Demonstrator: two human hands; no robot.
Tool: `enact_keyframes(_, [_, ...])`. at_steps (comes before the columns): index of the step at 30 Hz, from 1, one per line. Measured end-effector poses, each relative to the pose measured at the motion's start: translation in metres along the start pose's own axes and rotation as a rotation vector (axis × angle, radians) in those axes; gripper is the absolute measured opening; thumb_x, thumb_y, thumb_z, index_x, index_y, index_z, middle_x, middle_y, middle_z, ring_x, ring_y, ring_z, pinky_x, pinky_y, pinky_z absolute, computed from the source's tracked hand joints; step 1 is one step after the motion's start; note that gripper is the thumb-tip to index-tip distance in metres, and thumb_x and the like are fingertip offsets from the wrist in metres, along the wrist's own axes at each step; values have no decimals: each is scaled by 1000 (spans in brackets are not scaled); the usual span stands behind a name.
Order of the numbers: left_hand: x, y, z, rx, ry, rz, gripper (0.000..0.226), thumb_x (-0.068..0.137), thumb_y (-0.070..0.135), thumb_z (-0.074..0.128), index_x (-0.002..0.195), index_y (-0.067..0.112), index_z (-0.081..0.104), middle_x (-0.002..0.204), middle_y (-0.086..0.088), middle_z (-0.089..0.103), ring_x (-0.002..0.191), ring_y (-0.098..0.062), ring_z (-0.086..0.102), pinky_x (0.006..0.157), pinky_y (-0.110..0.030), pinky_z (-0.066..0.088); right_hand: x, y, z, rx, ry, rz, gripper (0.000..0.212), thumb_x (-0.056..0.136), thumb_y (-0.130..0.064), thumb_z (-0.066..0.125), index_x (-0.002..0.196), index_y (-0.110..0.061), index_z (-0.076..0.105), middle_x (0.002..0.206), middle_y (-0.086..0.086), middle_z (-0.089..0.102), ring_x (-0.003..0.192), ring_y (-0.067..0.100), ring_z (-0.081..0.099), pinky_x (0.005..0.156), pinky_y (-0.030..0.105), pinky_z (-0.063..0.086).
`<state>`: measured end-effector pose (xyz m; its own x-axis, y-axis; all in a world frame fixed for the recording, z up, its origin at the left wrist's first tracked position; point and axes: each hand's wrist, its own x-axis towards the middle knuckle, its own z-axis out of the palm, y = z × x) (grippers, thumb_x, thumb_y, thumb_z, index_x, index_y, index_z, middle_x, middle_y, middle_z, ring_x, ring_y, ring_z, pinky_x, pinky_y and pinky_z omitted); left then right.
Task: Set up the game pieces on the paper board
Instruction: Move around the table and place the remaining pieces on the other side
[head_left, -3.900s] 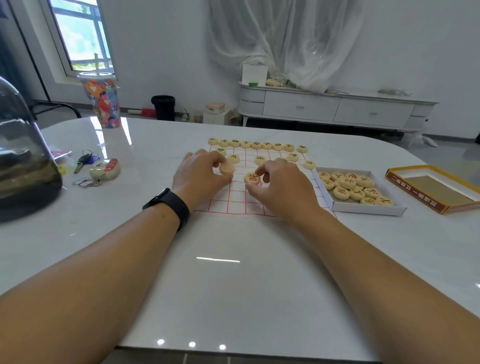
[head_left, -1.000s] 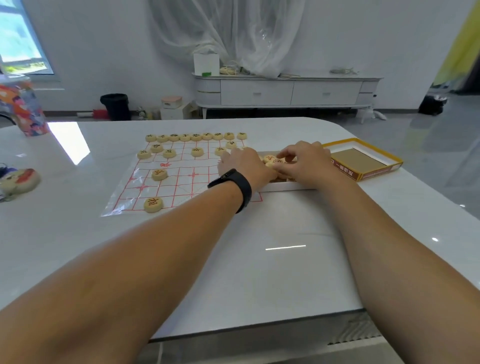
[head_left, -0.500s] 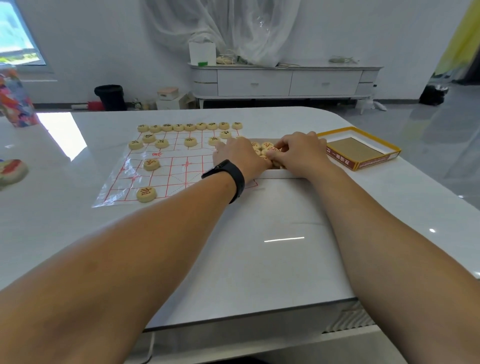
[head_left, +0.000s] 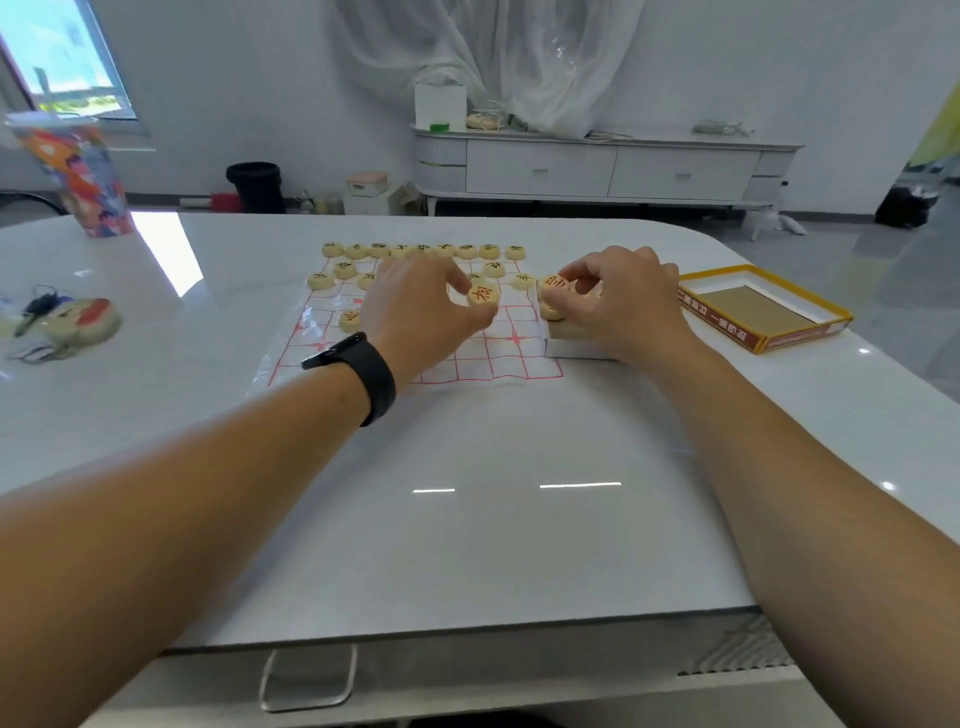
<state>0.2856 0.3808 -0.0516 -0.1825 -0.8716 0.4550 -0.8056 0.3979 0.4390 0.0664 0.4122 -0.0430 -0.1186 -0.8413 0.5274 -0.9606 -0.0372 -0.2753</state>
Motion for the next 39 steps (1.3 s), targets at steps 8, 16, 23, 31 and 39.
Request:
enact_keyframes(8, [-18, -61, -39, 55, 65, -68, 47, 78, 73, 67, 103, 34, 71, 113, 3, 62, 111, -21, 49, 87, -36, 45, -15, -62, 19, -25, 69, -205, 46, 93, -66, 55, 113, -29, 73, 96, -14, 64, 95, 15, 50, 81, 35, 27])
enact_keyframes(16, [-39, -95, -59, -130, 117, -47, 42, 81, 63, 71, 104, 28, 72, 94, 7, 56, 98, -16, 48, 69, -23, 34, -39, -87, 32, 230, -92, -251, 42, 88, -64, 63, 110, -30, 75, 91, -17, 64, 93, 11, 53, 85, 37, 38])
enact_keyframes(23, [-47, -95, -59, -210, 61, -13, 40, 81, 59, 72, 108, 30, 72, 99, 7, 59, 102, -16, 49, 71, -17, 33, -50, -90, 40, 297, -232, -336, 42, 85, -67, 63, 106, -32, 75, 88, -20, 63, 88, 1, 50, 81, 36, 42])
enact_keyframes(31, [-51, -89, -57, -245, 19, 37, 38, 82, 59, 73, 108, 31, 73, 96, 7, 60, 100, -13, 50, 72, -17, 35, -52, -91, 43, 199, -300, -331, 49, 85, -74, 54, 107, -35, 73, 90, -20, 63, 95, 11, 53, 85, 46, 45])
enact_keyframes(39, [-55, -85, -55, -253, -72, 145, 36, 79, 61, 75, 106, 37, 72, 93, 8, 59, 96, -15, 49, 75, -28, 38, -52, -88, 34, 397, -223, -315, 36, 93, -46, 67, 124, -27, 68, 95, -15, 62, 85, -2, 48, 74, 20, 37])
